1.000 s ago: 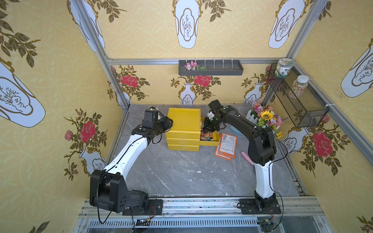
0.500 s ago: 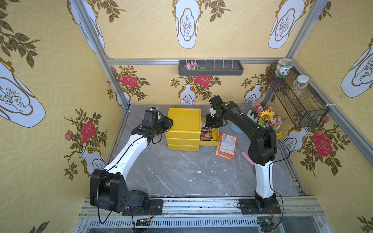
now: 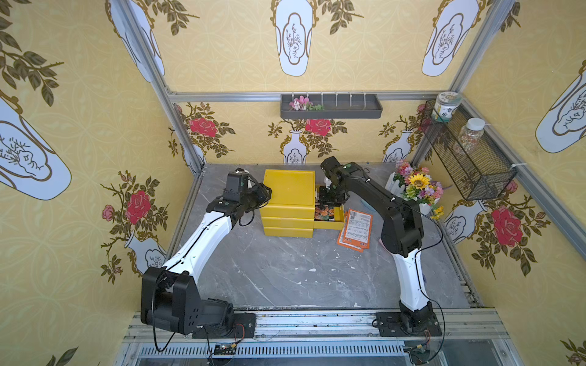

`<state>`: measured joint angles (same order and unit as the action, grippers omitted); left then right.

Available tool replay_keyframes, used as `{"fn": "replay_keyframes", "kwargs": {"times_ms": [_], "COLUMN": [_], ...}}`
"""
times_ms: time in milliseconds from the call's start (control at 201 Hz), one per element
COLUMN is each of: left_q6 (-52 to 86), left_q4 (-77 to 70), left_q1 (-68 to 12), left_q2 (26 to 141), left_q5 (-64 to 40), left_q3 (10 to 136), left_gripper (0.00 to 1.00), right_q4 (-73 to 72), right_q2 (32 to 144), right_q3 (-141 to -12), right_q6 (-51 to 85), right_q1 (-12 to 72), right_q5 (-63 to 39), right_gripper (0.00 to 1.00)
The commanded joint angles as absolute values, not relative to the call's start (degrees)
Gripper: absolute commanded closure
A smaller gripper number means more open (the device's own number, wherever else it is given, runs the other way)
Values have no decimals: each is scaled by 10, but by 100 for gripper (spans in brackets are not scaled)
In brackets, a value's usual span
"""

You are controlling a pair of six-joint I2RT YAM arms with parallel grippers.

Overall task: Take the seed bags out of the drawer
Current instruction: Pick up the seed packet from the drawer.

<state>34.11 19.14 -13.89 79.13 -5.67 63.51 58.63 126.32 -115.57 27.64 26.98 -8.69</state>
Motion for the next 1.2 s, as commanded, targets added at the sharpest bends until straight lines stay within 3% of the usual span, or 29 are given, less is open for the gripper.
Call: {"fn": "replay_keyframes", "kwargs": {"times_ms": [0,568,742,956,1110,1200], "left_q6": [338,335,335,334,334,334], "left_q4": [254,254,255,258,259,258], "left_q1": [-141,-141,-141,-142,-142,-142], "left_q2": [796,798,796,794,795,797], "left_q5": [-81,-84,-84,-82,-82,-83], "left_q3": [626,626,626,624,624,625], "left_gripper": [46,46,46,46,46,46], "right_q4": [592,588,558,547,550,556], "right_q2": [1268,1266,1270,1265,1231,1208], "right_q3": [-1157,-1152,-1136,-1130,-1127,-1129], "right_q6": [278,283,300,313,308,300], "right_q1": [272,273,272,269,261,255], "right_q5": [-84,-84,-120,-132,-117,-111], "right_gripper": [61,59,66,89,100,100]}}
